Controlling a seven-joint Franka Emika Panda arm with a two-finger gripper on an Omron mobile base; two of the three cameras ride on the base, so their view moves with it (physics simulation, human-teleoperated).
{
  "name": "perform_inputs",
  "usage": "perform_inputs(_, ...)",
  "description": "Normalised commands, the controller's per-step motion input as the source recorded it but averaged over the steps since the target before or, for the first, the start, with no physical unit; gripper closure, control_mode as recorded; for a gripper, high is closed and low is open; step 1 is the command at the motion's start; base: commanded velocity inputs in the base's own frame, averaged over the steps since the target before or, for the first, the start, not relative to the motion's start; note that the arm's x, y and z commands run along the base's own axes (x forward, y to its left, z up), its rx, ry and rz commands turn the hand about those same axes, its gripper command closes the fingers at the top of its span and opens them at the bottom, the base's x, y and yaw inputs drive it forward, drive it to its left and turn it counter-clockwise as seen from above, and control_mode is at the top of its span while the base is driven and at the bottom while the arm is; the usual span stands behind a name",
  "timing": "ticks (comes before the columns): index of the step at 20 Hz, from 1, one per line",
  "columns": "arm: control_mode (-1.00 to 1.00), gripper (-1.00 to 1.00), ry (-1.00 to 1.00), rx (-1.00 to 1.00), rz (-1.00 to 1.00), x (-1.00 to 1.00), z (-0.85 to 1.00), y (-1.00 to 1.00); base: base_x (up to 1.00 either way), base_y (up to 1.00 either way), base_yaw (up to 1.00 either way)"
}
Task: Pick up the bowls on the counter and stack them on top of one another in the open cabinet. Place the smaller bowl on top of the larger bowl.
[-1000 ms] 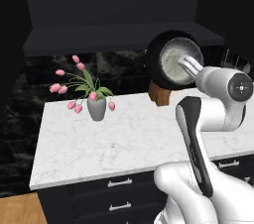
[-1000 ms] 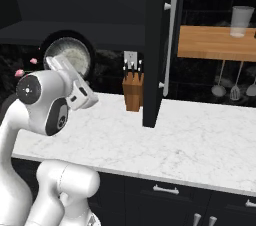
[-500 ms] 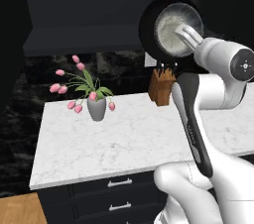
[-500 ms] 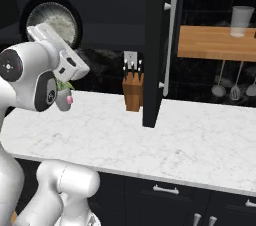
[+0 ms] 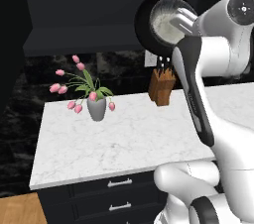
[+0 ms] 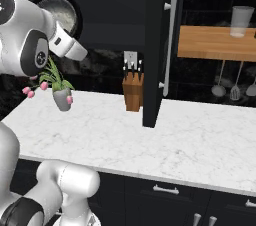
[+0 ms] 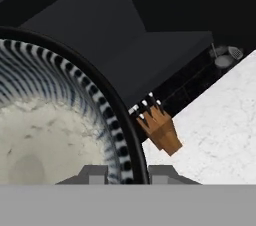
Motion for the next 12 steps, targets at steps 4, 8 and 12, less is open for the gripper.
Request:
perform_inputs(4,-1.0,1.0,-0.07,-0.06,0.0,0.27,-0.2,0.04,0.0,0.0,0.0)
perform_inputs(8,-1.0,1.0,0.0,-0.08,-0.04,0.68,0.0,0.03,0.0,0.0,0.0)
perform_inputs(12,-1.0,1.0,0.0,-0.07,-0.06,0.83,0.0,0.1,0.0,0.0,0.0)
